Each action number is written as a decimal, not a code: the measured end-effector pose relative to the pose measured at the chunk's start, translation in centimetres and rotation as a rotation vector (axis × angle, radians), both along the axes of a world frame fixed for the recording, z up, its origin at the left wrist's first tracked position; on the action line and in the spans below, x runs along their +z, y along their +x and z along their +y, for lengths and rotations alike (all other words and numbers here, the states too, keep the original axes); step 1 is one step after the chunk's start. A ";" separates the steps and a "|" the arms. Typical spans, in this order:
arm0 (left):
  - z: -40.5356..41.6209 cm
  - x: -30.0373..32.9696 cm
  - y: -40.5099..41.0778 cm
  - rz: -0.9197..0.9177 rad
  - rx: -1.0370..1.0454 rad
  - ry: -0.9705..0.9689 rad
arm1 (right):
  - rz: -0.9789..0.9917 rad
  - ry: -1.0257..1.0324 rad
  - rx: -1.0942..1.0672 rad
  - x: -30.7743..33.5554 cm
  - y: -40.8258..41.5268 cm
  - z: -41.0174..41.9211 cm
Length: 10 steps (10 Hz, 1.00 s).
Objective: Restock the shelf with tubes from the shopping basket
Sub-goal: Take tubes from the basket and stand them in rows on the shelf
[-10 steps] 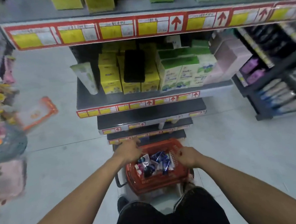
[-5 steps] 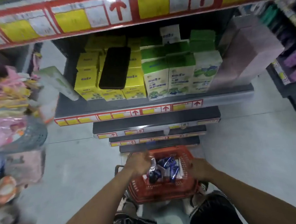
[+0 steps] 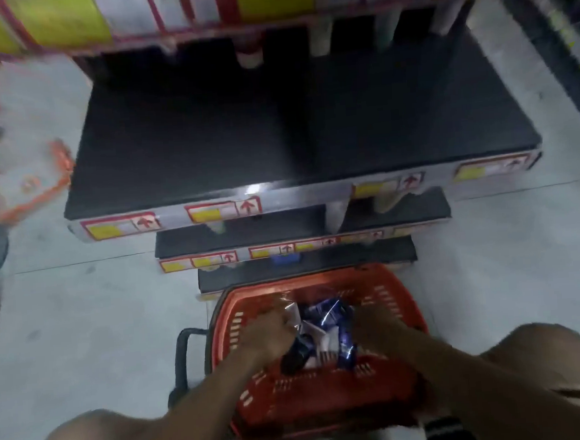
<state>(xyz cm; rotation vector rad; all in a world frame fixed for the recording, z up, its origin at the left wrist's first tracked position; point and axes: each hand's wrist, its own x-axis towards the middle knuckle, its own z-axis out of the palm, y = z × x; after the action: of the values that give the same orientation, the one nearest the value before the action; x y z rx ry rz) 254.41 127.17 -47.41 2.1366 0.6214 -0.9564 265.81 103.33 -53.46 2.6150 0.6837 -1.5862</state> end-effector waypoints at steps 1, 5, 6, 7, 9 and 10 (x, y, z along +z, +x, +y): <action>0.5 -7.5 -0.4 -0.004 -0.006 0.001 | -0.015 -0.044 0.069 -6.5 -1.0 1.5; -0.5 -13.5 -6.8 -0.143 0.065 0.094 | -0.219 0.147 -0.013 -10.0 -6.8 0.5; -0.1 -12.5 -7.1 -0.213 0.053 0.140 | -0.219 0.162 -0.082 -9.4 -7.5 -0.4; -0.2 -11.5 -7.7 -0.268 0.071 0.170 | -0.250 0.171 -0.104 -8.2 -8.2 -1.0; -0.3 -11.8 -8.2 -0.275 0.054 0.176 | -0.228 0.137 -0.144 -9.2 -8.1 -1.2; 0.3 -13.4 -7.8 -0.238 0.083 0.178 | -0.227 0.135 -0.134 -10.2 -8.0 -0.9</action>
<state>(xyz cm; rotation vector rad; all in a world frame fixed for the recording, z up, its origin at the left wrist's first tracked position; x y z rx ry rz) 246.60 127.50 -60.82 2.3172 0.6905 -0.6087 257.79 102.47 -63.68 2.9347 0.6342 -1.2818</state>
